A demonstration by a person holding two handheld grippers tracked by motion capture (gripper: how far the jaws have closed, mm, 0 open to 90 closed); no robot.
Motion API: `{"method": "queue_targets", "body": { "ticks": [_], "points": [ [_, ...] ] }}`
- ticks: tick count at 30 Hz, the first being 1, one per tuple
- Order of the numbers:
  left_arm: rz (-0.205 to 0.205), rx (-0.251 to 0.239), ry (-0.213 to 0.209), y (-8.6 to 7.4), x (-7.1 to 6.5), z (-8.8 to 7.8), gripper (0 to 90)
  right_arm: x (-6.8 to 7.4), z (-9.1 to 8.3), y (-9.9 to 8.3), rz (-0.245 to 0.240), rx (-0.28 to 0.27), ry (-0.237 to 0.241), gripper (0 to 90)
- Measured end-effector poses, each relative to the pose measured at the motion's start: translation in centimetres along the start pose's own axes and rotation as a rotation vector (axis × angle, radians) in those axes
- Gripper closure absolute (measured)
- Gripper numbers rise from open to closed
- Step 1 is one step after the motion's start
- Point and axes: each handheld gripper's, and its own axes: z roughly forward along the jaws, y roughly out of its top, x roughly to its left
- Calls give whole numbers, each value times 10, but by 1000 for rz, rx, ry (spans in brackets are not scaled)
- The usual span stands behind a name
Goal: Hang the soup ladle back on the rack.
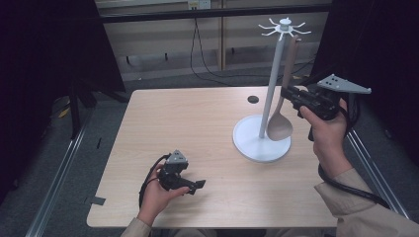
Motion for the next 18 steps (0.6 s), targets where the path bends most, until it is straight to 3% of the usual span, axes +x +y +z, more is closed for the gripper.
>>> {"method": "queue_targets", "body": {
  "ticks": [18],
  "points": [
    [0,-1,1,0,1,-1,52,1,5,-2,-5,-14,-14,783]
  ]
}}
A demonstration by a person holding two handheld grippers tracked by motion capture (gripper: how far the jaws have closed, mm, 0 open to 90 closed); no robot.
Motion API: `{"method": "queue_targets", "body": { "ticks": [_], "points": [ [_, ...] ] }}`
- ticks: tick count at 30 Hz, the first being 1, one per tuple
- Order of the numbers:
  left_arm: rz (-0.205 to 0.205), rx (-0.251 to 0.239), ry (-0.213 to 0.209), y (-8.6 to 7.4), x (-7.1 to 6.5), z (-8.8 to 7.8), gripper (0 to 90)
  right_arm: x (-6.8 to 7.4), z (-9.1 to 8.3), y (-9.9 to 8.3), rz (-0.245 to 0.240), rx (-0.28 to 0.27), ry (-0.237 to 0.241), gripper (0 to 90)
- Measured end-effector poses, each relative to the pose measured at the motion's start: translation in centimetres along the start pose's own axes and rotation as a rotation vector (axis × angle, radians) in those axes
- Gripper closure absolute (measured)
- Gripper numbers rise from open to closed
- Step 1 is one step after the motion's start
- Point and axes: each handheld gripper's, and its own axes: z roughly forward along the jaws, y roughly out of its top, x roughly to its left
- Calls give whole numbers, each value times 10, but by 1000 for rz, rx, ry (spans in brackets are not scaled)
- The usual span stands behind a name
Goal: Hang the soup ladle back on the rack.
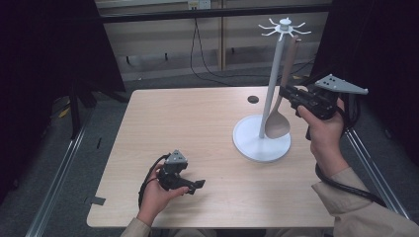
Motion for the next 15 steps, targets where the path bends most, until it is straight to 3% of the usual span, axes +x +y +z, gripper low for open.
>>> {"method": "queue_targets", "body": {
  "ticks": [15],
  "points": [
    [0,-2,1,0,0,0,52,3,1,0,-9,-2,-7,767]
  ]
}}
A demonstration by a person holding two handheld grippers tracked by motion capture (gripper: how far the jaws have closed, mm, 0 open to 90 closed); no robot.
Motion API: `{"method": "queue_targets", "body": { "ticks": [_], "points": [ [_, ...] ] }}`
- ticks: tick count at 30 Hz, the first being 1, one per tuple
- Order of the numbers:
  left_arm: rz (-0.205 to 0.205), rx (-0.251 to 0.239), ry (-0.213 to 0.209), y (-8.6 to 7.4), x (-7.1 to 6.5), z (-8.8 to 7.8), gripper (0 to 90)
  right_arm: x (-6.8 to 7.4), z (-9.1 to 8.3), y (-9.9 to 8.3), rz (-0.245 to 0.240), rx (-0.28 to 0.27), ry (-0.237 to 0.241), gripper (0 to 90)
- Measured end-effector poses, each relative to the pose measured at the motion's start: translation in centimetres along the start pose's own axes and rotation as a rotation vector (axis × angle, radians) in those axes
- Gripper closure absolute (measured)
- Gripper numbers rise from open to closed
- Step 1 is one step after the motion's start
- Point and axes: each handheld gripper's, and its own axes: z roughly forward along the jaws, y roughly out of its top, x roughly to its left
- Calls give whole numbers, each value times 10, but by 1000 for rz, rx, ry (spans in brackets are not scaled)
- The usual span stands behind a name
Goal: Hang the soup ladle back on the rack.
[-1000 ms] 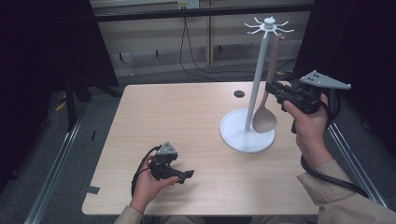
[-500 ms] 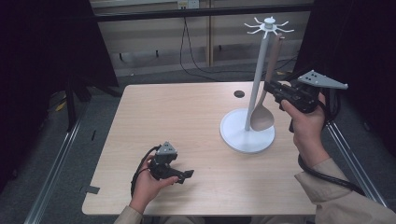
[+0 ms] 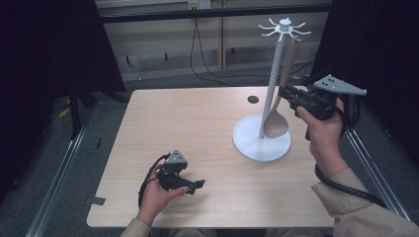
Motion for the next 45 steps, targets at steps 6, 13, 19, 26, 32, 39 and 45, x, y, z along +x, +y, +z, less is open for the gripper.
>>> {"method": "queue_targets", "body": {
  "ticks": [6,13,19,26,32,39,45],
  "points": [
    [4,4,0,1,0,-1,52,1,0,1,-9,0,-3,726],
    [2,2,2,1,0,-1,52,1,0,2,-3,0,-6,672],
    [6,3,2,1,-1,-2,52,0,-1,2,-4,-1,-21,607],
    [7,3,4,1,-1,-2,52,0,-2,1,-1,4,-37,540],
    [8,2,4,0,-1,-2,52,0,-4,-4,9,31,-52,416],
    [4,3,6,0,0,-3,52,1,-7,-12,21,54,-64,316],
    [6,0,6,0,0,-4,53,0,-11,-20,16,80,-67,258]
  ]
}}
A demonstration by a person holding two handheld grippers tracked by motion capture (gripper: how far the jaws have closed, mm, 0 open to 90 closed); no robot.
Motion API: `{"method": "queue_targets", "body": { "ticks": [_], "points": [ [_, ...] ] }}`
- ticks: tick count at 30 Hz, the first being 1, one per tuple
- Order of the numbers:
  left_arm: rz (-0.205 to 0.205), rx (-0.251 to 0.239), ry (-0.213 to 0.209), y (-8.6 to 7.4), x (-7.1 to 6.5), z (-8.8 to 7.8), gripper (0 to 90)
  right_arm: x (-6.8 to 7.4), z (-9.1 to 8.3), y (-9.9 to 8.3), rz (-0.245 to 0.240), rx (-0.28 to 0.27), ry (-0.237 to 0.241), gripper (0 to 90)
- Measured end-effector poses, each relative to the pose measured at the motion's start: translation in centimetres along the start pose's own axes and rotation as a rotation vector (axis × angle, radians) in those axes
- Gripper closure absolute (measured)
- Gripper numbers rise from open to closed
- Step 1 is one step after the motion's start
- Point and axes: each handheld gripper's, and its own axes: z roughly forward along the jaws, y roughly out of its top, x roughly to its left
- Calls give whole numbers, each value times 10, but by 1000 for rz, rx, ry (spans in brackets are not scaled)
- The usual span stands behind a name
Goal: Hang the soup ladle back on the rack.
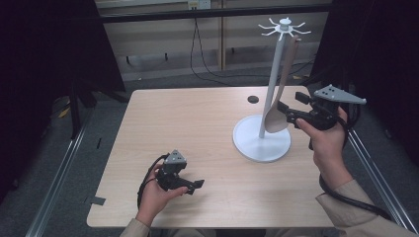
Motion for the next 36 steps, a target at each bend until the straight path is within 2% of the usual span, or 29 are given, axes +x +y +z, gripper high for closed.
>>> {"method": "queue_targets", "body": {
  "ticks": [4,14,21,28,36],
  "points": [
    [-4,-2,-1,0,-1,1,51,0,-2,-7,-7,11,3,204],
    [-2,-1,0,0,-1,1,51,5,-5,-25,-16,40,24,139],
    [4,4,0,0,-1,0,51,10,-7,-37,-38,59,43,125],
    [4,3,-3,0,-1,0,51,15,-7,-52,-37,75,64,117],
    [6,-1,3,0,-1,-1,51,16,-12,-69,-31,87,66,117]
  ]
}}
